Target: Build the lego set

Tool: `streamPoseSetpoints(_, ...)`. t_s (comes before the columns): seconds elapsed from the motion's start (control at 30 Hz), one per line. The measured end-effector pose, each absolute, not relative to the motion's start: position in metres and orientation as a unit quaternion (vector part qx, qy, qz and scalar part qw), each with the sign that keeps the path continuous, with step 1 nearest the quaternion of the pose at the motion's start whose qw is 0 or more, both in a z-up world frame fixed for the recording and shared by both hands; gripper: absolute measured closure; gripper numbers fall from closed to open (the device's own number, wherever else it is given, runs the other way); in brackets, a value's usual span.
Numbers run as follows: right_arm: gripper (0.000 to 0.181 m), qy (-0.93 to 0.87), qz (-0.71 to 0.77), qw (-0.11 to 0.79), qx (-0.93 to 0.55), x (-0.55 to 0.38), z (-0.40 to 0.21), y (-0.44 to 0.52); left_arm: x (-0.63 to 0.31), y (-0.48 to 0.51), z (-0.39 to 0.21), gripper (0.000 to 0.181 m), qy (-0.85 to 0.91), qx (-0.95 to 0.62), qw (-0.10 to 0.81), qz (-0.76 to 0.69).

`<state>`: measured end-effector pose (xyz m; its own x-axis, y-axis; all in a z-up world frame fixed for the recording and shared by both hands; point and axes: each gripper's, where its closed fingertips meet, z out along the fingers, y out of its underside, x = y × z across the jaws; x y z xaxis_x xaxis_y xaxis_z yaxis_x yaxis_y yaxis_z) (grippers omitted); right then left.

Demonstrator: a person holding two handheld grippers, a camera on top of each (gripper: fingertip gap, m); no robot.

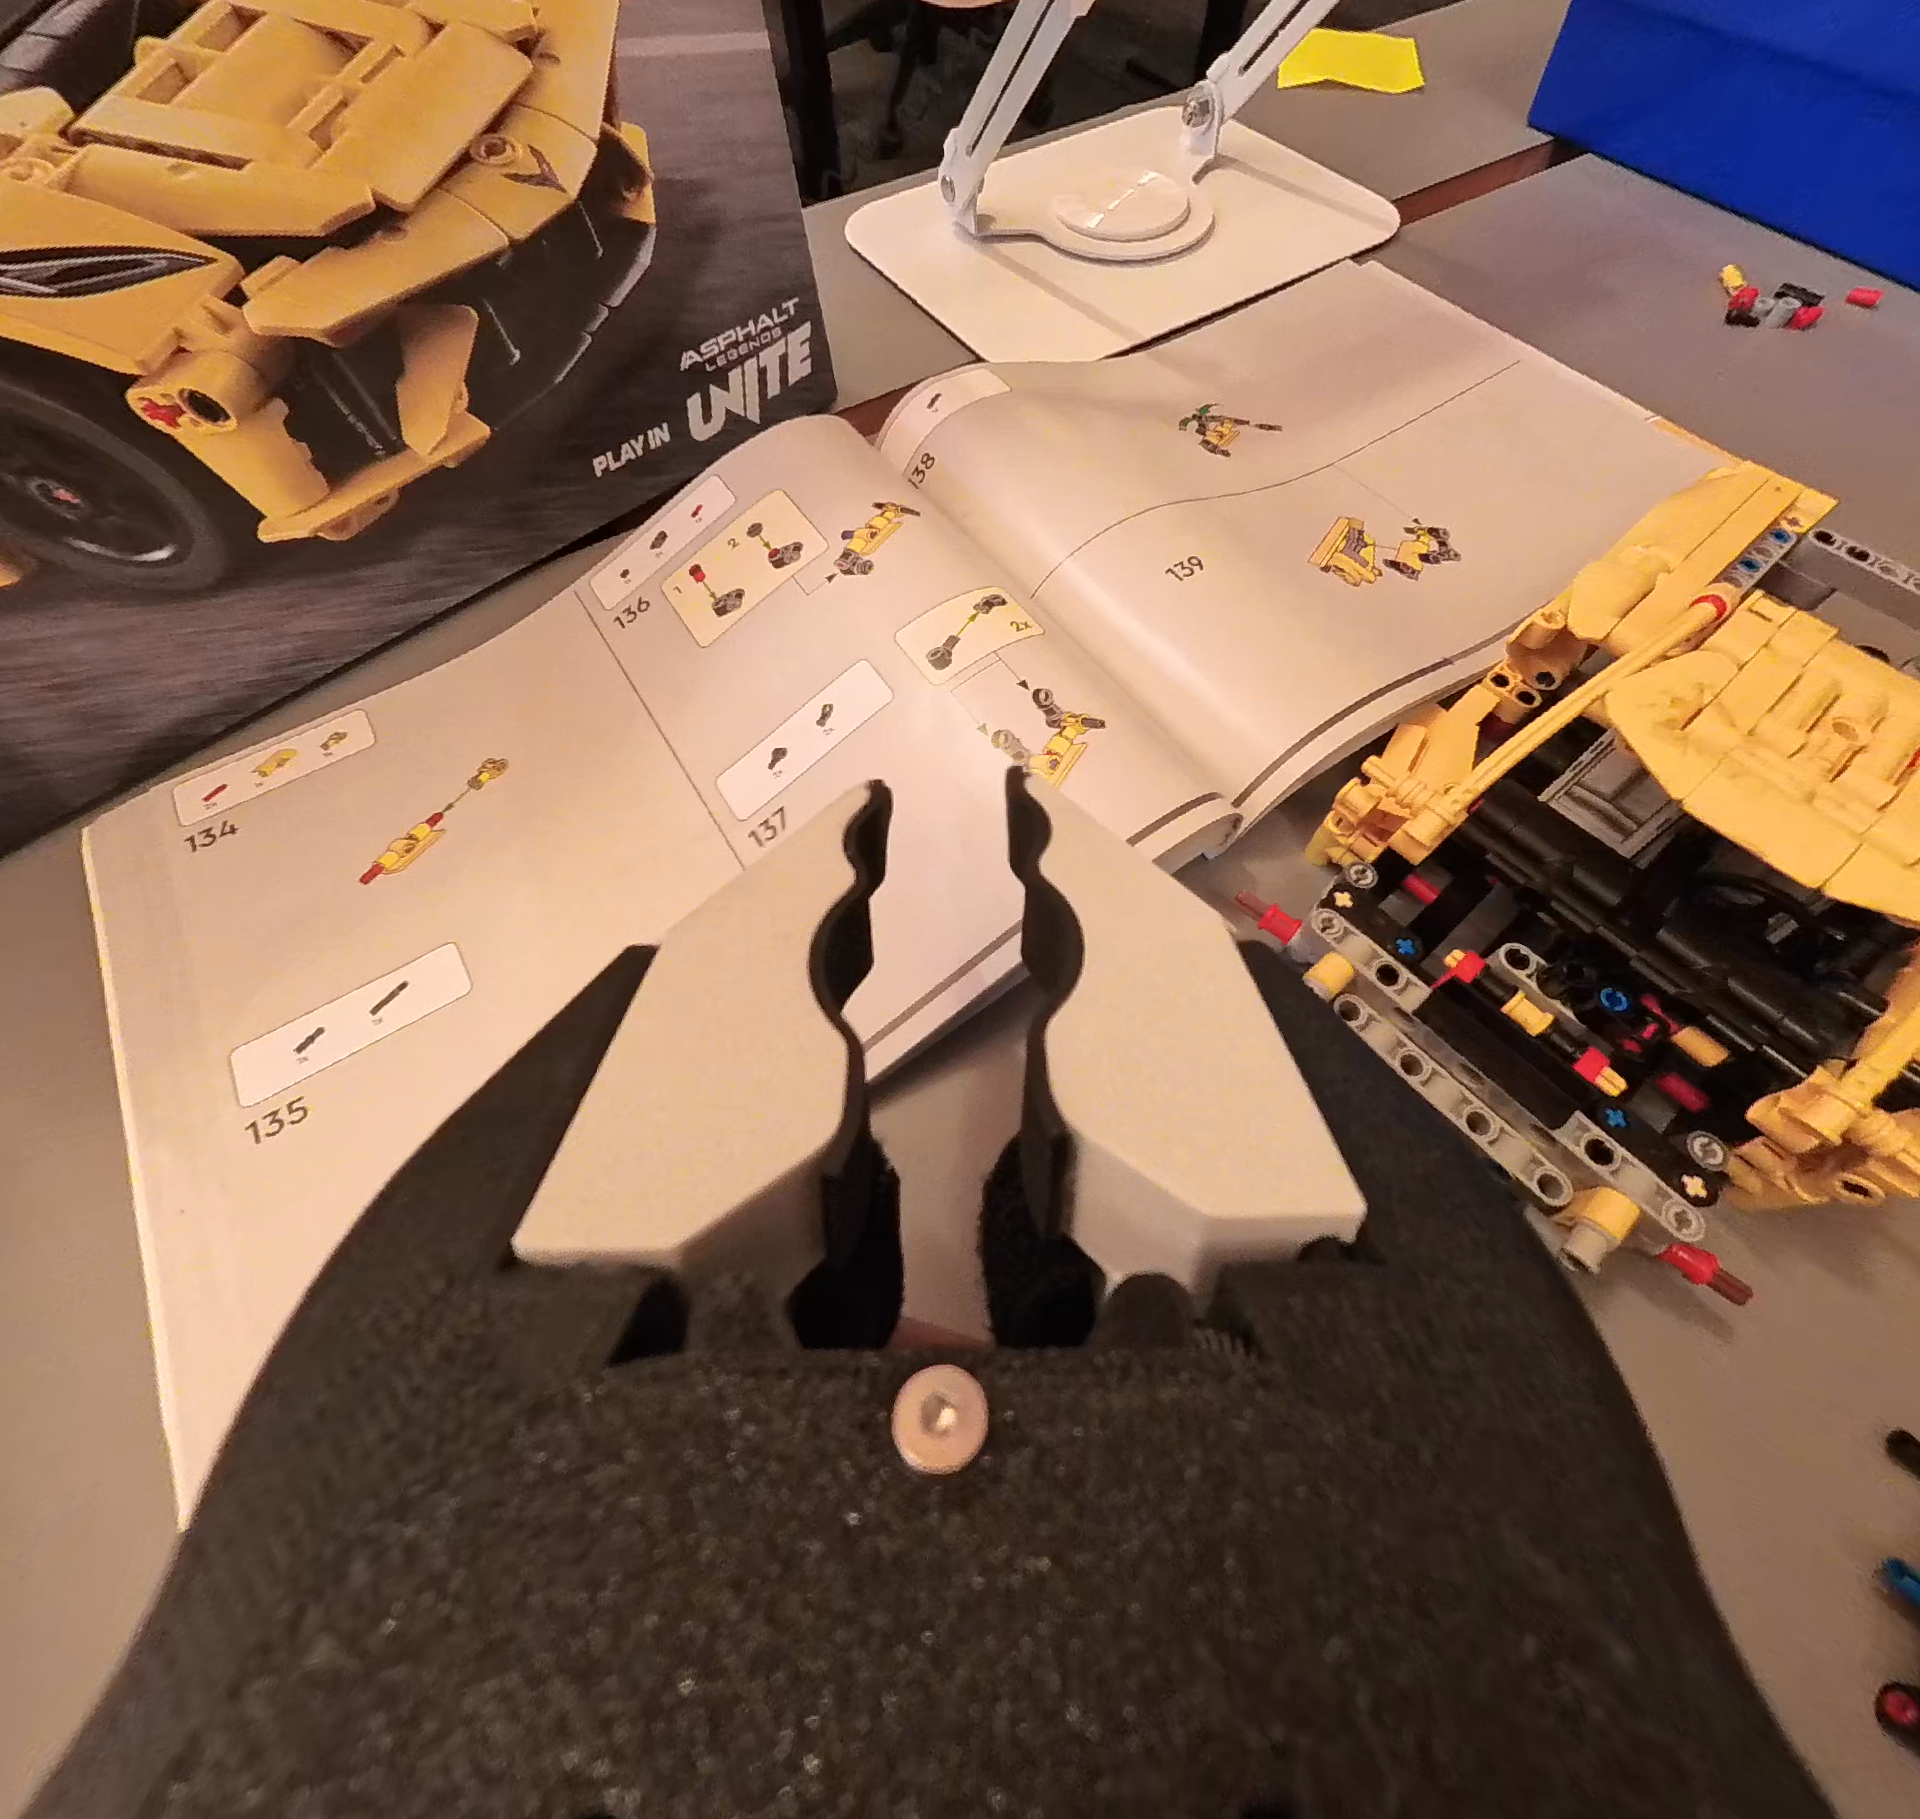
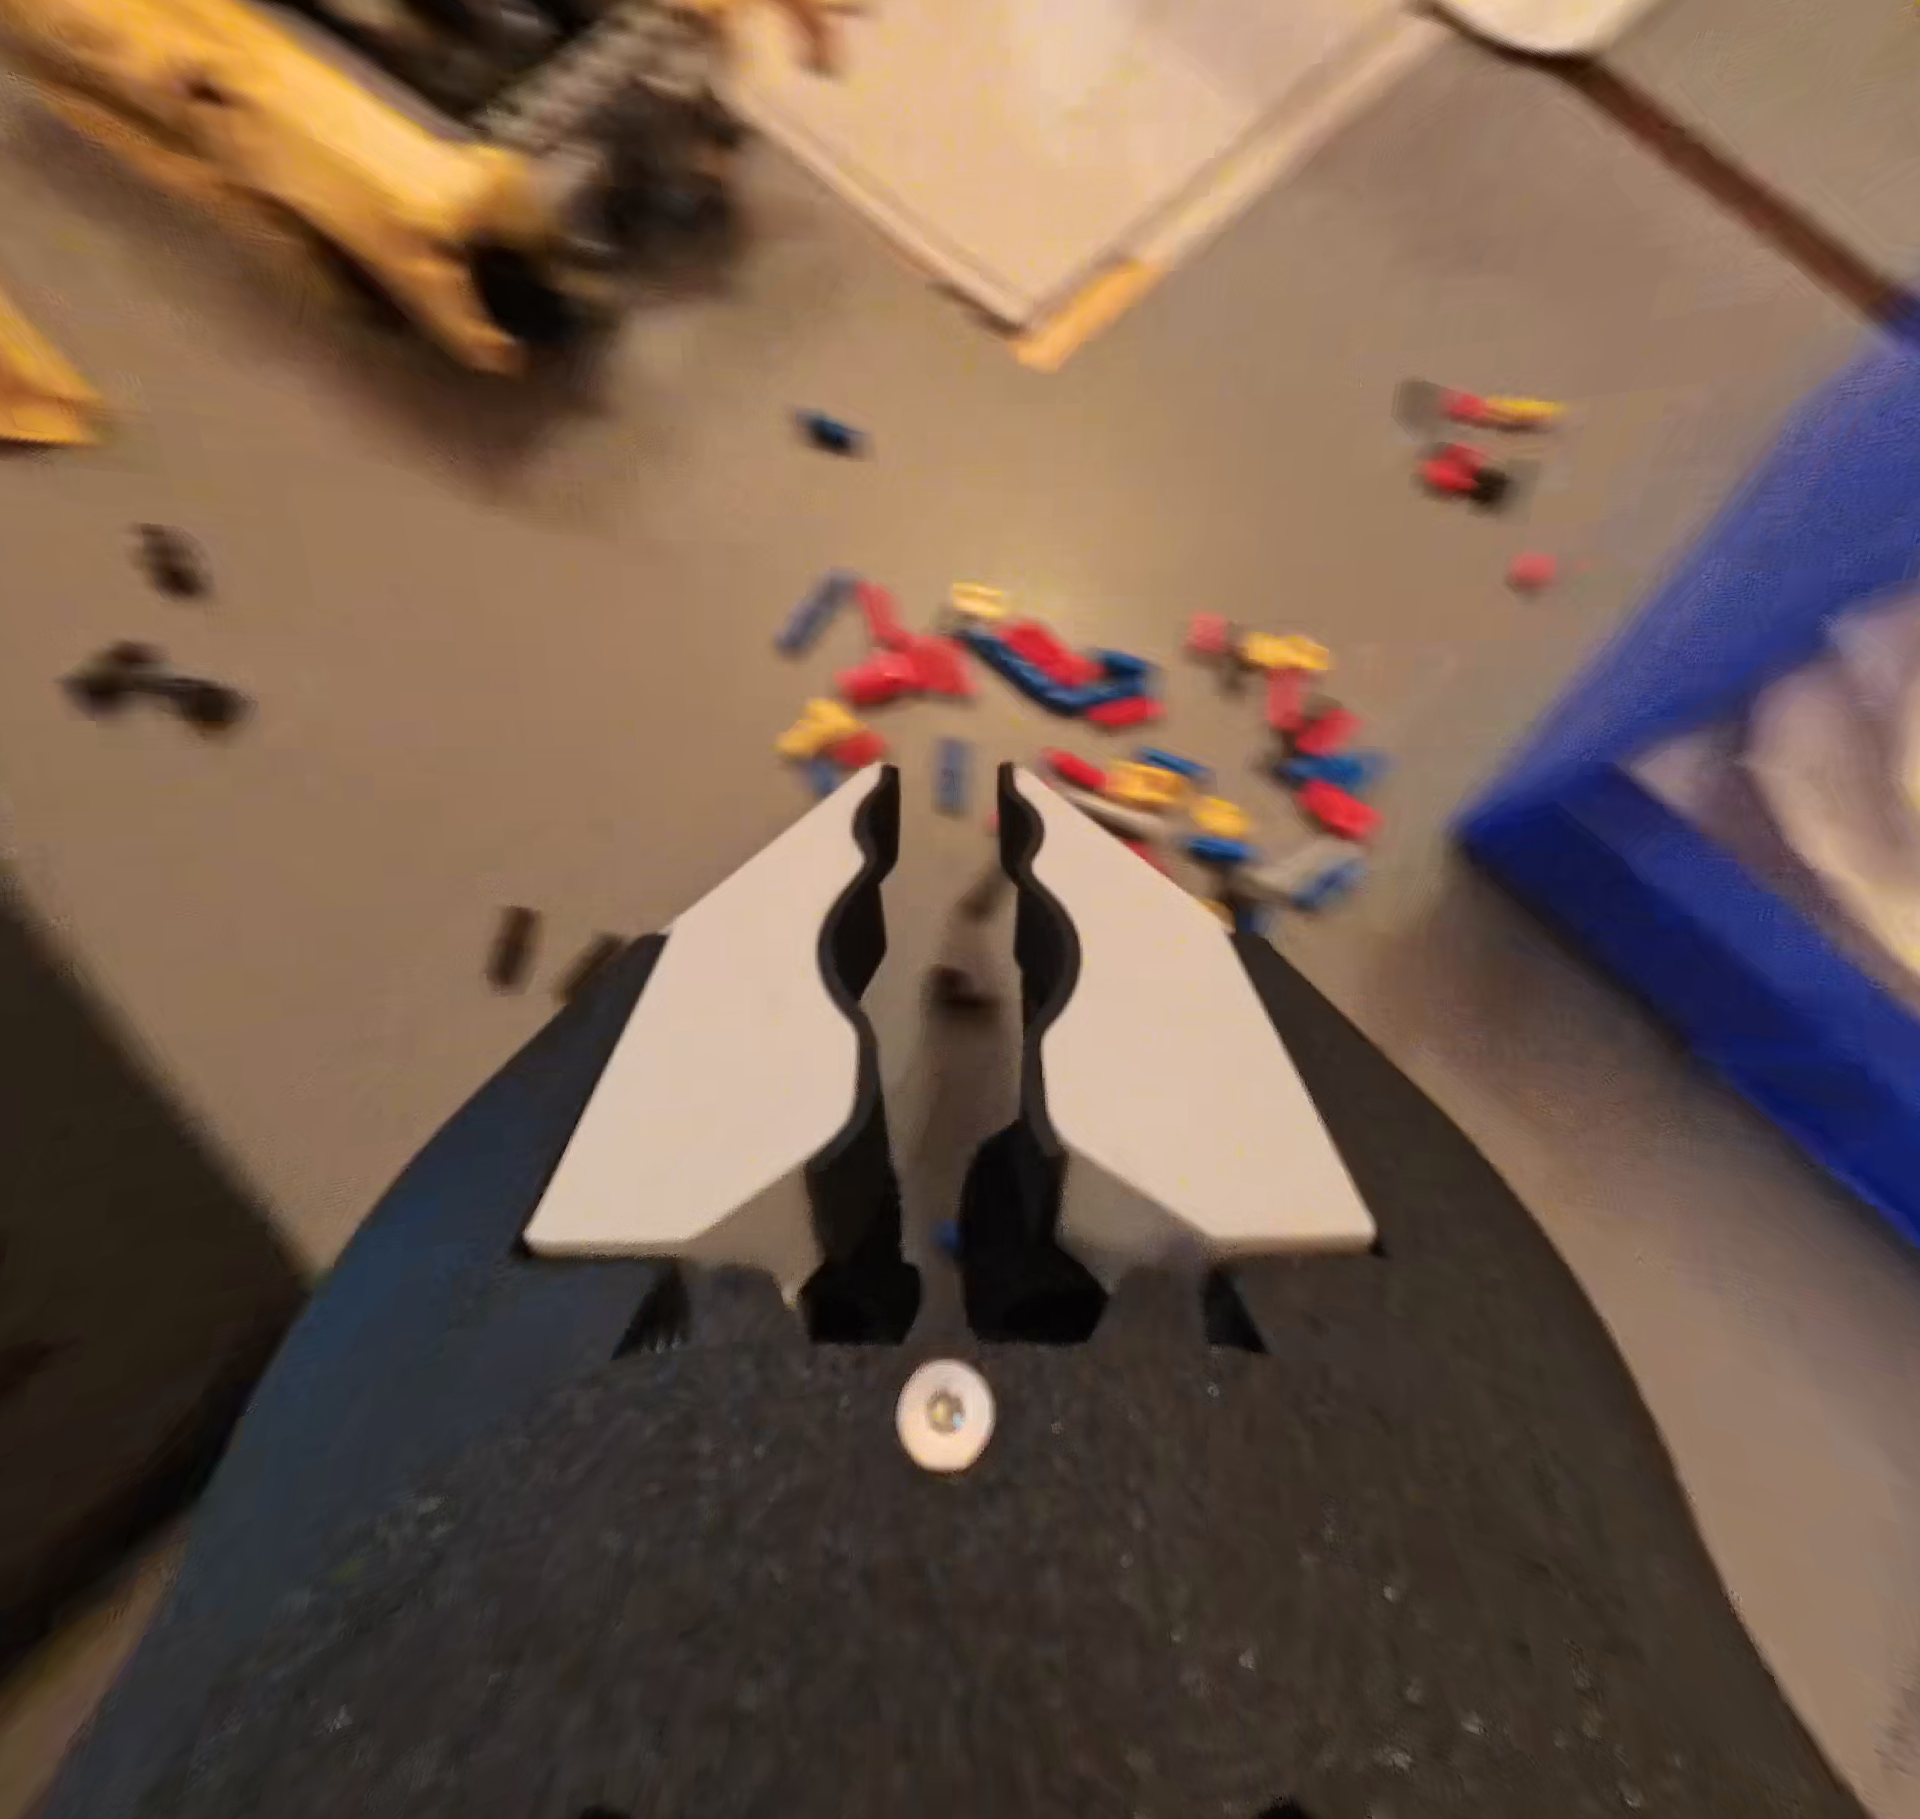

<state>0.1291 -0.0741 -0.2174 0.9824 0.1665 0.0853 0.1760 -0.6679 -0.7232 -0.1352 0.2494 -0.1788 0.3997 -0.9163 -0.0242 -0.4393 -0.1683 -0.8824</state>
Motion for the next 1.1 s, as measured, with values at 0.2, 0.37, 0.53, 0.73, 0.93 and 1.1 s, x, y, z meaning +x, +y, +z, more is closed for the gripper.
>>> streamPoseSetpoints(0.2,0.167,-0.095,-0.022,0.352,-0.931,0.184,-0.232,-0.077,-0.134,0.248,-0.18,0.159,0.481,-0.709,0.438,-0.273)
streamPoseSetpoints(0.37,0.171,-0.114,-0.051,0.327,-0.937,0.191,-0.242,-0.077,-0.134,0.249,-0.183,0.158,0.481,-0.711,0.435,-0.271)
streamPoseSetpoints(0.53,0.177,-0.105,-0.045,0.325,-0.939,0.193,-0.244,-0.078,-0.132,0.248,-0.187,0.158,0.485,-0.712,0.431,-0.271)
streamPoseSetpoints(0.73,0.178,-0.117,-0.034,0.354,-0.927,0.172,-0.215,-0.071,-0.133,0.248,-0.183,0.158,0.482,-0.71,0.434,-0.273)
streamPoseSetpoints(0.93,0.178,-0.243,0.134,0.383,-0.881,0.006,-0.186,-0.063,-0.134,0.248,-0.181,0.158,0.484,-0.708,0.436,-0.273)
streamPoseSetpoints(1.1,0.177,-0.278,0.093,0.335,-0.896,-0.042,-0.23,-0.054,-0.135,0.247,-0.177,0.159,0.485,-0.704,0.441,-0.273)
